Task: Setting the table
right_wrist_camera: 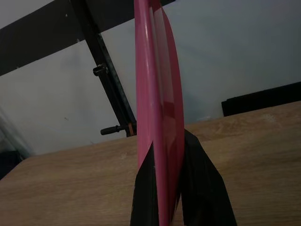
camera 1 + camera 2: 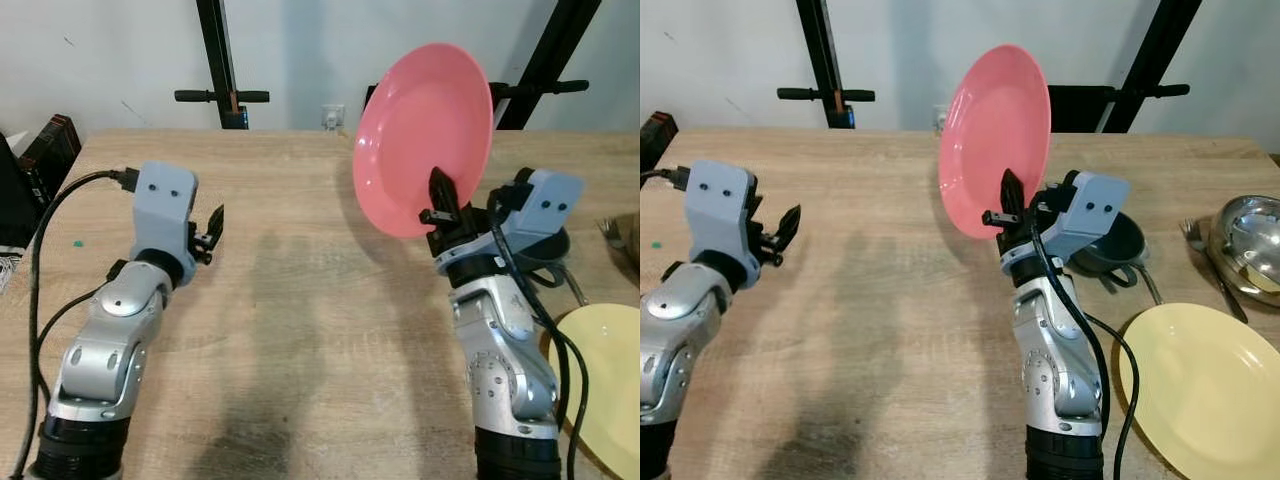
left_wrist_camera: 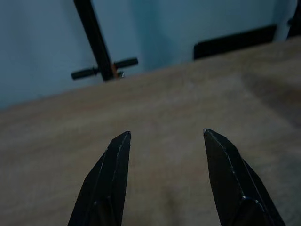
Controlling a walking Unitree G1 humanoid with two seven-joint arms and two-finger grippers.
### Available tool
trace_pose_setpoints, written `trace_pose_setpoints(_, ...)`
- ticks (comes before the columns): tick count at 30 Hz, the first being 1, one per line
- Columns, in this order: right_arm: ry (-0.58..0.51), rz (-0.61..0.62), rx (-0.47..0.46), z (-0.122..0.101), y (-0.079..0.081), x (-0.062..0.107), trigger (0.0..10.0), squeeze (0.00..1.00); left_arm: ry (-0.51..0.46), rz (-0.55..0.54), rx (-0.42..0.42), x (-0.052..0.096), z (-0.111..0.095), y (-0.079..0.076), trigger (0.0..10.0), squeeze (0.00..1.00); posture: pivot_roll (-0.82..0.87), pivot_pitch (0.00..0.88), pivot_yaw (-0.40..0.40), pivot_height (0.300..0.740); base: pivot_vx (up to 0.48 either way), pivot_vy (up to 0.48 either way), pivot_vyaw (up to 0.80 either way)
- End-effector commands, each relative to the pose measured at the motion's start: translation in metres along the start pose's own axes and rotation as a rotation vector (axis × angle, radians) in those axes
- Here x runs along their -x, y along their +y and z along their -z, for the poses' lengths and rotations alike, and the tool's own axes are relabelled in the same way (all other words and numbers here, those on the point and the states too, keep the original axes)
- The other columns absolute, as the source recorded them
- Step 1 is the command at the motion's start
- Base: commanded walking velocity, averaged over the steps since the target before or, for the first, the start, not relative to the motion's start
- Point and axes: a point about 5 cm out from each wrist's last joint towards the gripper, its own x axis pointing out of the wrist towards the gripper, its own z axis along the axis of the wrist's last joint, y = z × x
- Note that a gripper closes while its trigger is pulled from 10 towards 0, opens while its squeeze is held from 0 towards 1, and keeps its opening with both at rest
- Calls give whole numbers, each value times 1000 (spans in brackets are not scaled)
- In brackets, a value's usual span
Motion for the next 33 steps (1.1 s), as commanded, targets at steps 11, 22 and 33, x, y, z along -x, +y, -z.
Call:
trace_pose_setpoints(11, 7, 5, 26, 5, 3, 4, 10000, 0, -22, -15, 41, -12, 4, -15, 10000, 0, -92, 56, 61, 740, 0, 0, 0)
trace_pose_setpoints(22, 10, 1, 30, 6, 5, 4, 10000, 0, -26, -9, 58, -15, 7, -20, 10000, 0, -95, 56, 63, 740, 0, 0, 0)
trace_pose_setpoints(33, 7, 3, 36, 6, 4, 3, 10000, 0, -34, -5, 57, -19, 7, -21, 10000, 0, -101, 46, 67, 740, 0, 0, 0)
